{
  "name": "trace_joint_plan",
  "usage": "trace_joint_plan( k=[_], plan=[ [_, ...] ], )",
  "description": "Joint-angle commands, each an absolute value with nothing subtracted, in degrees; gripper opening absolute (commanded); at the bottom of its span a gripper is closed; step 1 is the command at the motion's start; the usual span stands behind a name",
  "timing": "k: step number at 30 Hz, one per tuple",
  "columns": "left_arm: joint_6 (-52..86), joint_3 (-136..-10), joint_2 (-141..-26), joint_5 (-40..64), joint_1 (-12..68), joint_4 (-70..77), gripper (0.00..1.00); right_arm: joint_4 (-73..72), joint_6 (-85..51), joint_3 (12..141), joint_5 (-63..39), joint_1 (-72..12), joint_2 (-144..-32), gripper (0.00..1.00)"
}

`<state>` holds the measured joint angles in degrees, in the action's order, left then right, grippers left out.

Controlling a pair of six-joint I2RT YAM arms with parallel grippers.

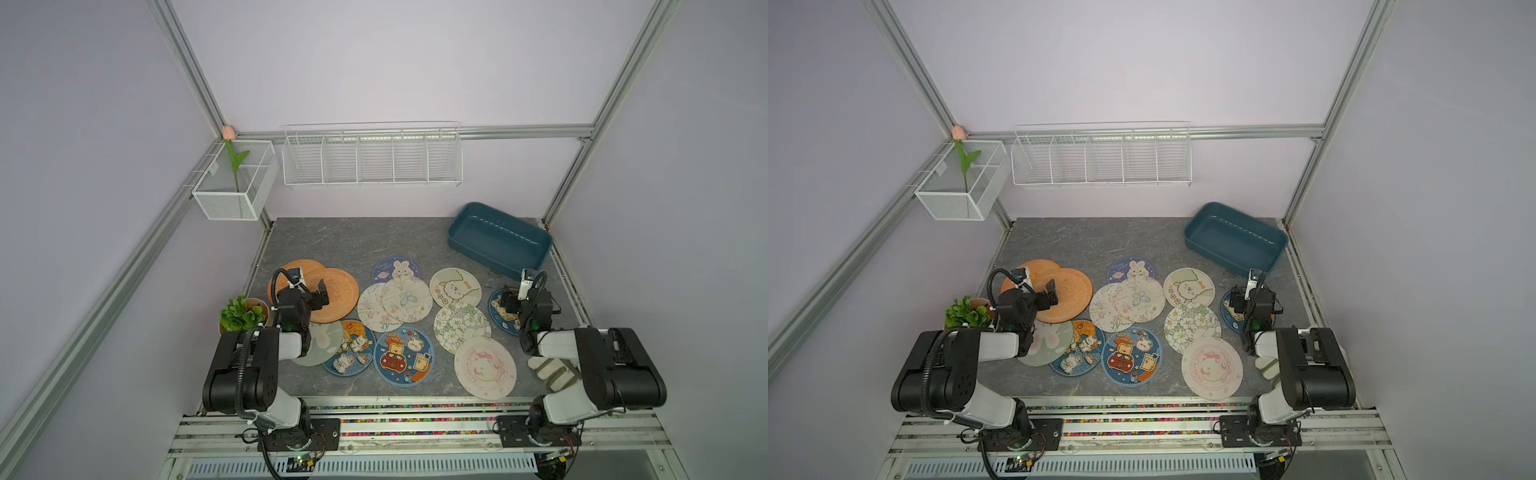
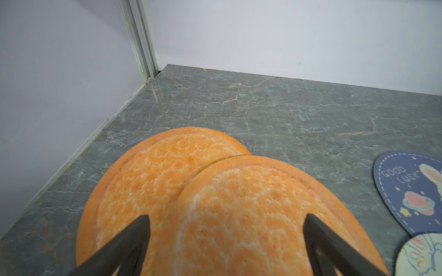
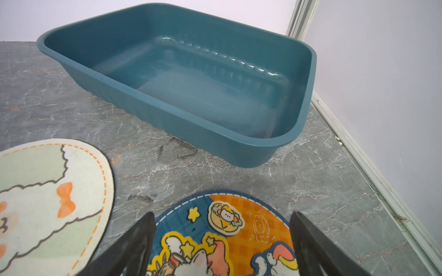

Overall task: Put the coasters into the storage box
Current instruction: Move the storage box to the center of the board.

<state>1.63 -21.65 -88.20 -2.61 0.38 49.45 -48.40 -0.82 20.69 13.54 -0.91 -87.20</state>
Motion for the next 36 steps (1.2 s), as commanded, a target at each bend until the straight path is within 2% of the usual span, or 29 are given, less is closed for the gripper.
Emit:
trace_joint_plan(
  k=[1,36],
  plan=[
    [0.7,-22.9,-88.7,-3.0,0.1,50.8,0.99,-51.1,0.0,21.4,14.0,-1.2,-87.8,0.89],
    [0.7,-22.7,-88.5,-3.3,0.1,51.2,0.99,-50.9,0.1,21.5,15.8,-1.6,-86.8,0.89]
  ],
)
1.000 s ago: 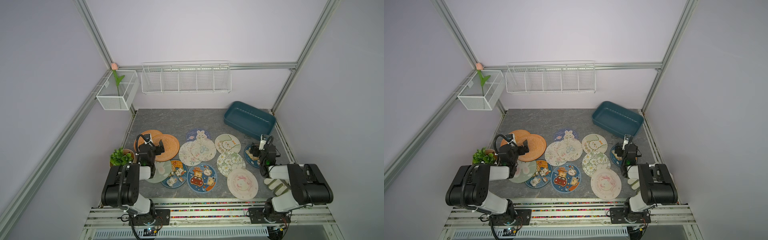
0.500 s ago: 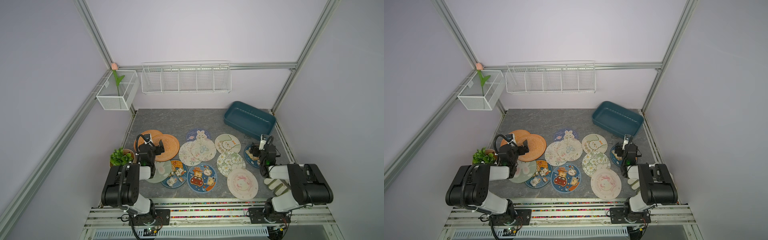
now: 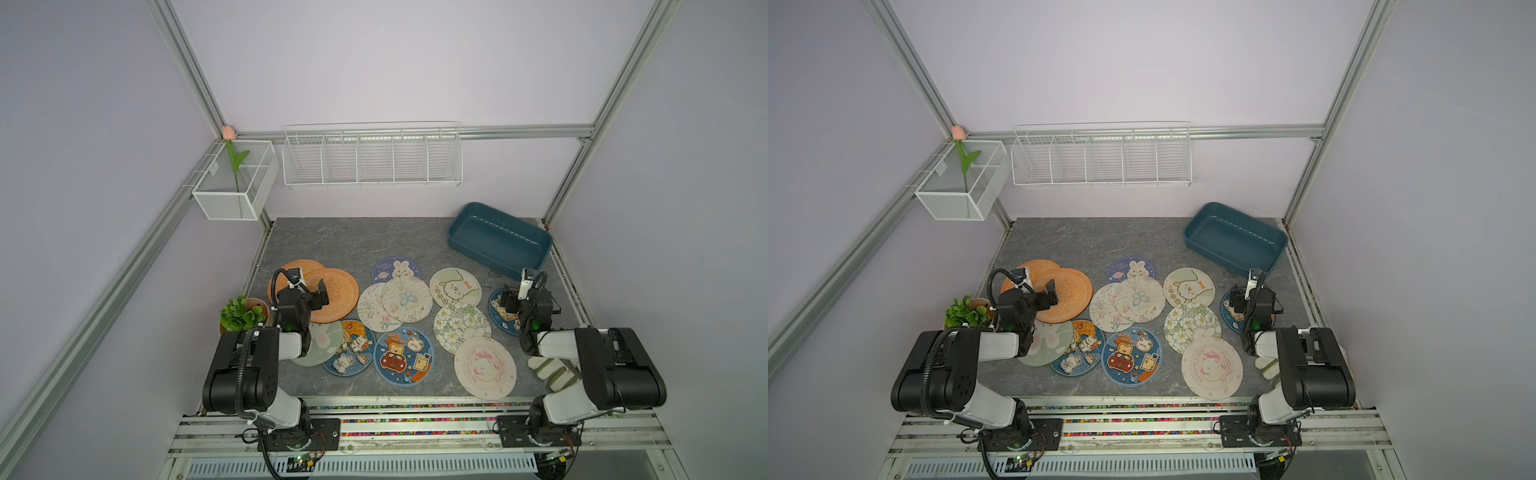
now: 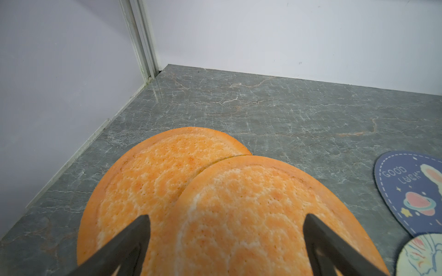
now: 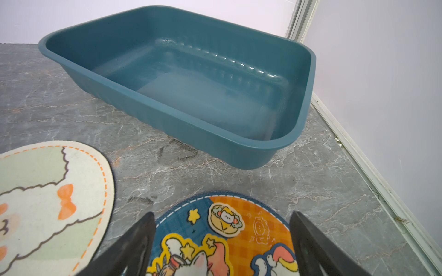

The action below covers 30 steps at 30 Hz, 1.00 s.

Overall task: Put the coasters into the storage box
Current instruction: Move the storage box to the center of the board.

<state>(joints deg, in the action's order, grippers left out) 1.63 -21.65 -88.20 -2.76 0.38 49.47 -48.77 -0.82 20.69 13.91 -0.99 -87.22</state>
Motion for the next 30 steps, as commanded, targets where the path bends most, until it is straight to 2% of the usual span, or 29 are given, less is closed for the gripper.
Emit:
trace_joint_plan(
  k=[1,3,7,11,15,20,26,30],
  plan=[
    [0.7,-22.2,-87.9,-3.5,0.1,51.5,0.99,-47.4,-0.1,22.3,16.2,-1.9,-85.3,0.89],
    [1.1,-21.9,-85.6,-4.2,0.1,50.4,0.99,-44.0,0.6,23.8,18.5,-2.8,-83.4,0.89],
    [0.1,-23.2,-79.6,-3.4,0.6,42.7,0.99,-25.2,-1.3,31.1,20.0,-3.3,-77.0,0.89],
    [0.0,-28.2,-76.3,-3.7,1.5,31.6,0.99,-5.8,-4.2,42.0,22.8,-3.2,-76.7,0.89],
    [1.8,-33.6,-76.0,-4.0,2.6,23.5,0.99,10.4,-7.0,55.3,23.0,-1.5,-81.5,0.9],
    [5.9,-41.9,-78.6,-2.0,4.7,12.9,0.99,25.8,-13.1,70.2,16.6,3.5,-89.2,0.9],
    [11.2,-49.8,-82.9,6.2,5.3,5.3,0.99,39.1,-17.9,84.9,5.3,9.7,-100.8,0.9],
    [12.3,-53.0,-85.3,11.0,5.9,2.5,0.99,44.3,-19.3,91.3,2.1,12.6,-107.3,0.9]
  ],
)
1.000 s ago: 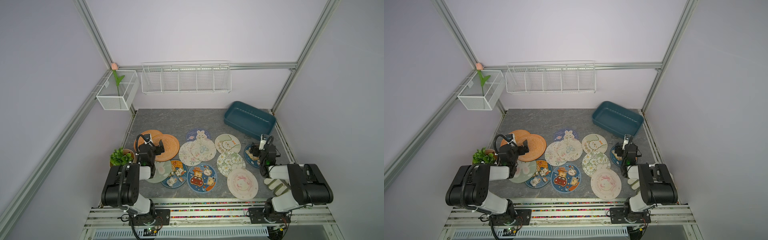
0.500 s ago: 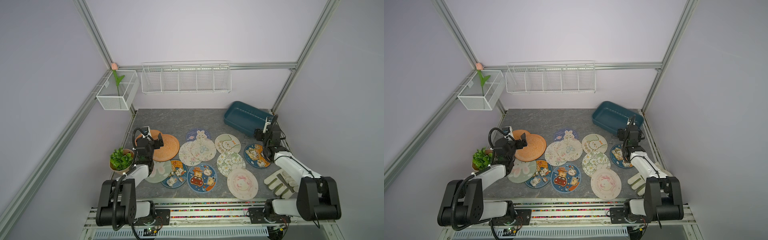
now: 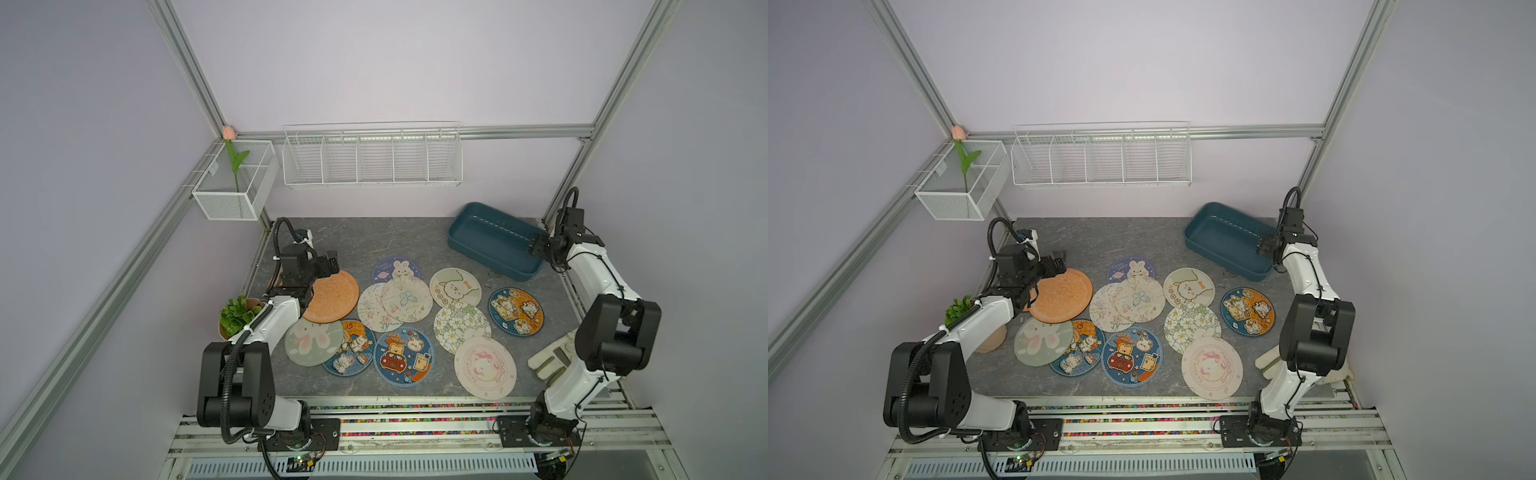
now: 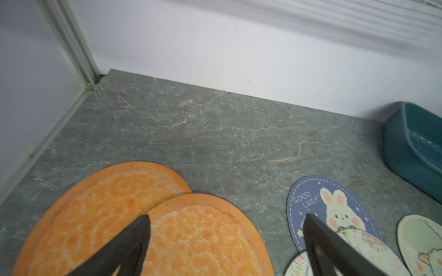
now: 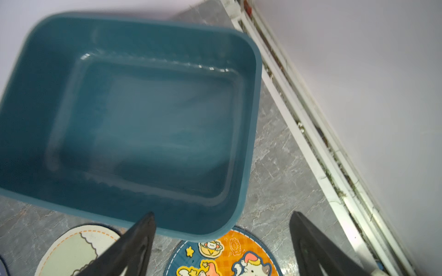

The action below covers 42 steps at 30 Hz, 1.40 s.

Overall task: Put the coasters into the storage box
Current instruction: Move the storage box to the center of the board.

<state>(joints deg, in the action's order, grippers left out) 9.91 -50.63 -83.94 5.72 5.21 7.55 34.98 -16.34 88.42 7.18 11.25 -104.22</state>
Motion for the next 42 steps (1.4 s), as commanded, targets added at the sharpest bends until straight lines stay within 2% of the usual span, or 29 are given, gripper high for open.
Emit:
trace_joint_plan(
  k=[1,7,8,11,15,24,42],
  plan=[
    [12.5,-53.5,-85.7,11.7,6.2,2.2,0.99,45.7,-19.4,93.0,2.1,13.1,-108.6,0.91],
    [13.1,-54.3,-86.5,13.5,7.3,1.8,0.99,49.2,-20.7,97.6,2.5,15.7,-114.5,1.0],
    [13.1,-54.3,-86.5,13.6,7.5,1.8,0.99,48.8,-20.8,97.5,2.2,16.1,-115.0,0.98],
    [13.7,-54.4,-86.9,13.9,7.8,1.8,0.99,47.5,-21.1,97.3,0.9,16.9,-116.6,0.91],
    [14.2,-54.3,-87.2,14.0,8.4,2.0,0.99,44.3,-21.5,96.6,-0.7,17.7,-118.3,0.86],
    [14.9,-54.7,-87.6,13.0,9.8,2.2,0.99,39.7,-23.0,96.5,-4.8,18.8,-121.1,0.66],
    [15.3,-54.8,-87.6,11.5,11.3,2.0,0.99,37.1,-22.9,98.2,-8.8,19.0,-123.9,0.21]
  ],
)
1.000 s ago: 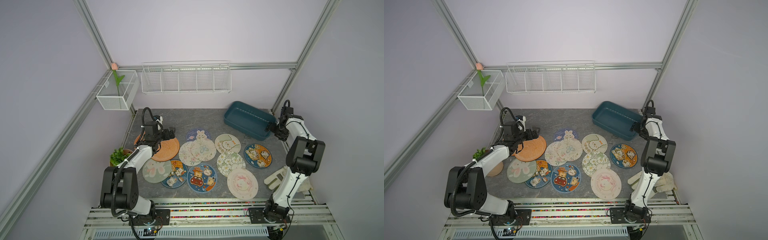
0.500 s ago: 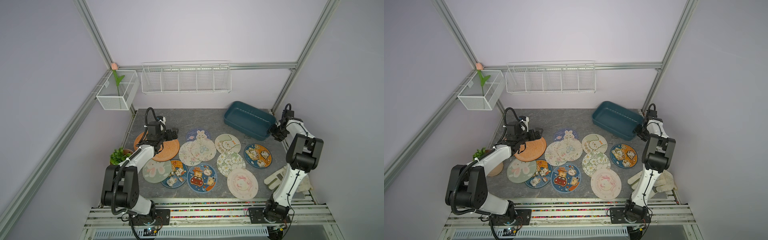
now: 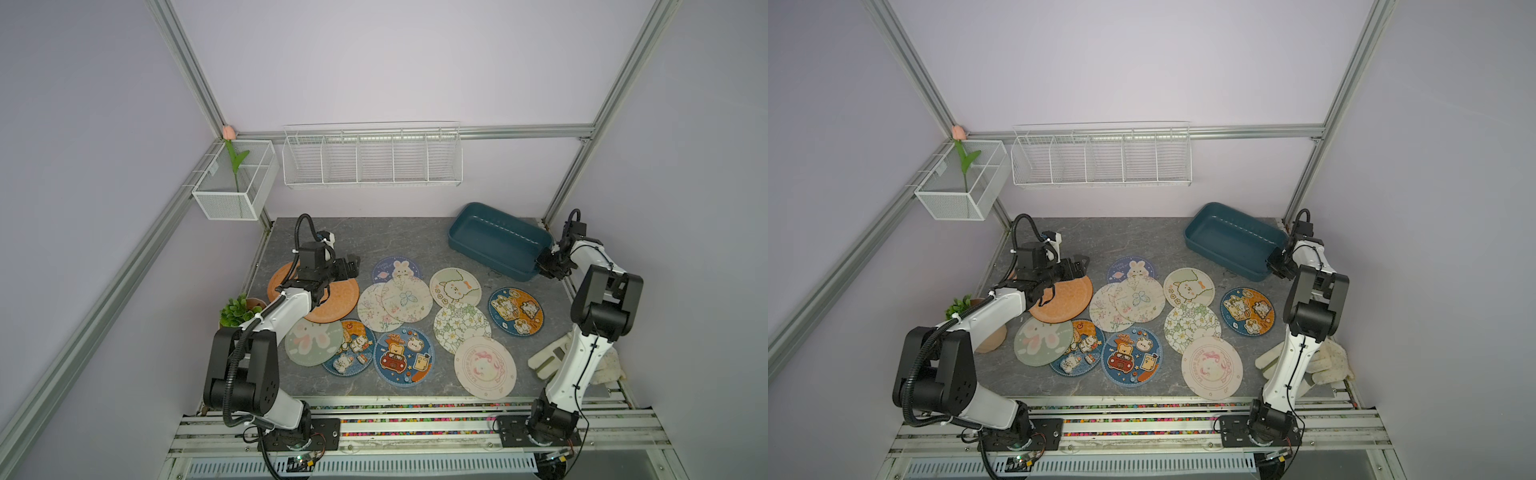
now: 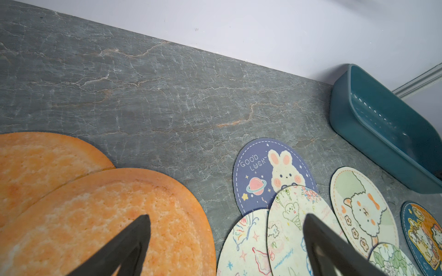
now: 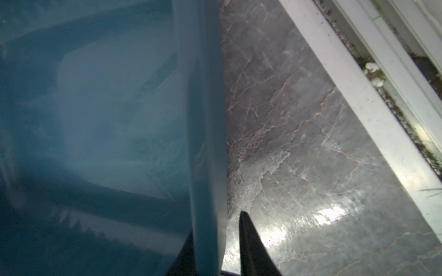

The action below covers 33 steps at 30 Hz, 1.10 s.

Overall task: Put the coasters into the storage box
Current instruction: Move the storage box to the center of the board.

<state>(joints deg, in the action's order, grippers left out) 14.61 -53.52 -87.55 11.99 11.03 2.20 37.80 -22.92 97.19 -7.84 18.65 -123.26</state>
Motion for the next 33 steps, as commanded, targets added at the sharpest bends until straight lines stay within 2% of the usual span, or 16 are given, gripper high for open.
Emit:
trace_joint_plan(
  k=[1,4,6,23,33],
  plan=[
    [15.2,-54.8,-87.6,11.4,11.4,1.9,0.99,37.1,-22.8,98.2,-8.9,18.8,-123.8,0.19],
    [14.8,-54.9,-87.7,11.3,11.4,1.6,0.99,37.4,-22.1,98.7,-9.3,18.6,-124.0,0.09],
    [14.7,-54.9,-87.7,11.3,11.4,1.6,0.99,37.6,-21.8,98.8,-9.5,18.3,-124.0,0.06],
    [14.0,-54.3,-87.9,12.3,11.4,1.7,0.99,35.8,-20.1,99.0,-10.5,11.6,-123.5,0.06],
    [14.2,-53.0,-87.1,12.5,11.4,1.8,0.99,38.6,-18.9,109.2,-10.0,5.5,-130.3,0.06]
  ],
)
